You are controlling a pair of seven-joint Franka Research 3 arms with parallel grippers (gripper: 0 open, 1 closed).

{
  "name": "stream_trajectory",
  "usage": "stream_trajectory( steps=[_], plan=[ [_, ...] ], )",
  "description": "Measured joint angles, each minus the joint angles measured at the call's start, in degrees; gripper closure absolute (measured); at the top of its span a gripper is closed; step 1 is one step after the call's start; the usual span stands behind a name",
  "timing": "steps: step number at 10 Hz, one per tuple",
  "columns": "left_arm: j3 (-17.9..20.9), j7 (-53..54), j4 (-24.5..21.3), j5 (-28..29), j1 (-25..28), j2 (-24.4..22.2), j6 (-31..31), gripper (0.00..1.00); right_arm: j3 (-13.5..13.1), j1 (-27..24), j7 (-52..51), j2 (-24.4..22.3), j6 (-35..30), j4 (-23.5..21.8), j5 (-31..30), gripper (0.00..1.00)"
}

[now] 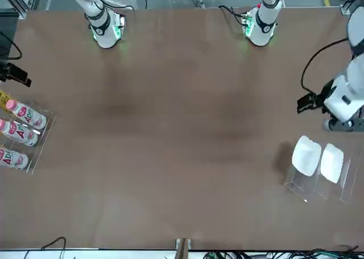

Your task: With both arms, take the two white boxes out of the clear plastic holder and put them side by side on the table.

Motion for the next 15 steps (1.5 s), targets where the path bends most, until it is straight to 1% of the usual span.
stream_trajectory(
  steps=[1, 3, 4, 7, 8, 9, 10, 12, 13, 14, 15],
  plan=[
    [0.0, 2.9, -2.9, 1.3, 0.1, 0.2, 3.3, 0.00, 0.0, 0.5, 1.0, 0.0, 0.3, -0.1, 0.0, 0.00],
    [0.1, 6.5, -6.8, 4.1, 0.8, 0.7, 7.1, 0.01, 0.1, 1.8, 3.1, 0.0, 1.0, -1.0, 0.1, 0.00],
    [0.1, 7.6, -8.9, 4.6, 0.9, 1.3, 10.1, 0.02, 0.1, 2.6, 4.7, 0.0, 1.7, -1.4, 0.1, 0.00],
    [-0.1, 12.6, -18.5, 8.6, 0.8, 2.9, 23.0, 0.07, 0.1, 4.4, 7.8, 0.0, 2.5, -2.7, 0.3, 0.00],
    [-0.1, 13.9, -20.7, 9.1, 0.8, 3.4, 25.2, 0.11, 0.1, 4.9, 9.3, 0.0, 2.8, -2.8, 0.6, 0.00],
    [-0.1, 15.1, -21.5, 9.4, 0.9, 4.3, 26.3, 0.17, 0.2, 5.7, 11.8, 0.0, 3.5, -2.9, 1.2, 0.00],
    [0.0, 15.6, -21.7, 11.0, 1.0, 5.7, 27.1, 0.22, 0.2, 6.5, 15.0, 0.0, 4.8, -3.4, 2.2, 0.00],
    [0.0, 15.6, -21.7, 14.3, 1.6, 9.1, 30.2, 0.22, 0.3, 7.9, 20.1, 0.1, 6.7, -4.7, 5.0, 0.00],
    [0.0, 15.7, -21.7, 16.9, 2.5, 10.4, 31.1, 0.23, 0.4, 8.2, 21.6, 0.1, 6.9, -5.1, 6.7, 0.00],
    [0.1, 15.7, -21.7, 19.4, 3.6, 11.3, 31.9, 0.25, 0.3, 8.3, 22.9, 0.1, 7.2, -5.4, 8.6, 0.00],
    [0.1, 15.8, -21.7, 20.6, 4.6, 11.9, 32.8, 0.27, 0.3, 8.3, 24.9, 0.1, 8.3, -5.9, 10.4, 0.00]
  ],
)
